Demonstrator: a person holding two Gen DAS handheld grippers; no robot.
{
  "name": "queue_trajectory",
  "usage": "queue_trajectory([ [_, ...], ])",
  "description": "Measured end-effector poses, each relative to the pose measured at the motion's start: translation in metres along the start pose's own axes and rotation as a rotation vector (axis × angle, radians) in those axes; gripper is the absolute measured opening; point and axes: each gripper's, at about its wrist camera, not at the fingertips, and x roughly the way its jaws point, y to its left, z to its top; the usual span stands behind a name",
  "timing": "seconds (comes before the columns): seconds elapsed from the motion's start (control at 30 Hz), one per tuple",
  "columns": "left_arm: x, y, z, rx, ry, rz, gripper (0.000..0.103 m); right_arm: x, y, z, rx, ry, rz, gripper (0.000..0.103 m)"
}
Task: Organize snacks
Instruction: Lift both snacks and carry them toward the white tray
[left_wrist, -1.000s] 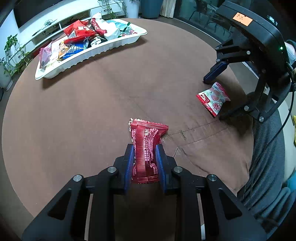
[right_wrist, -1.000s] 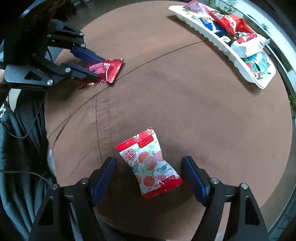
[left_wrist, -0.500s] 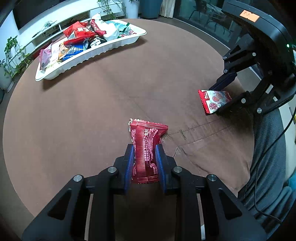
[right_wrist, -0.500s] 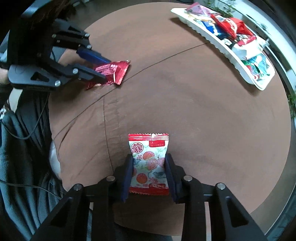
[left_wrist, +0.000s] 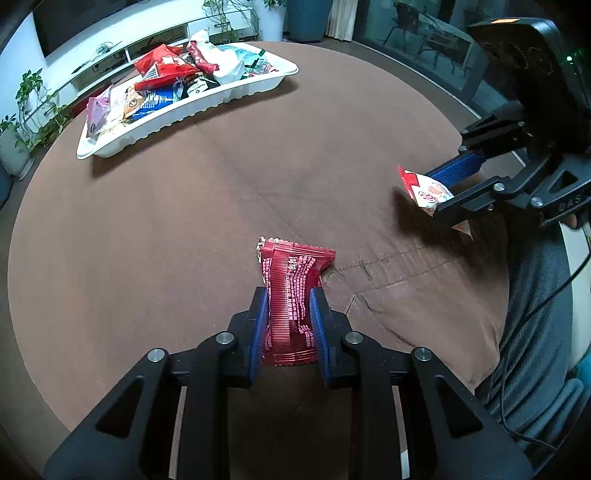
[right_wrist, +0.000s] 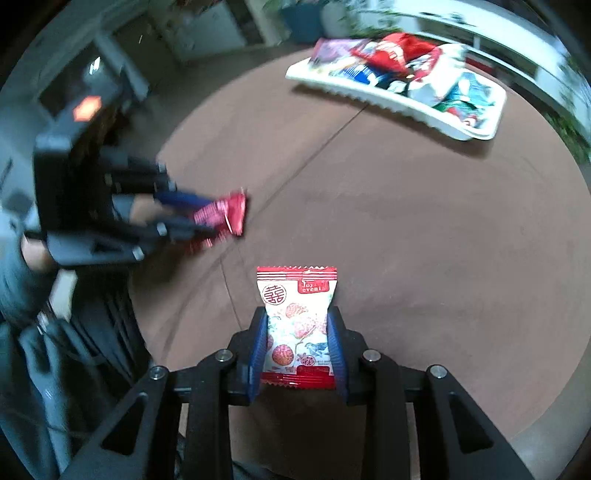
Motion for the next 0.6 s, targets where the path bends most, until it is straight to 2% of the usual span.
queue_trajectory([
  [0.3, -0.006, -0.002, -0.001, -0.014, -0.022, 0.005, 0.018, -0.006, 0.014, -0.009, 0.083, -0.099, 0.035, 0.033],
  [0.6, -0.012, 0.006, -0.003, -0.054, -0.052, -0.01, 0.017, -0.013, -0.005, -0.012, 0.196, -0.169, 0.042, 0.033],
])
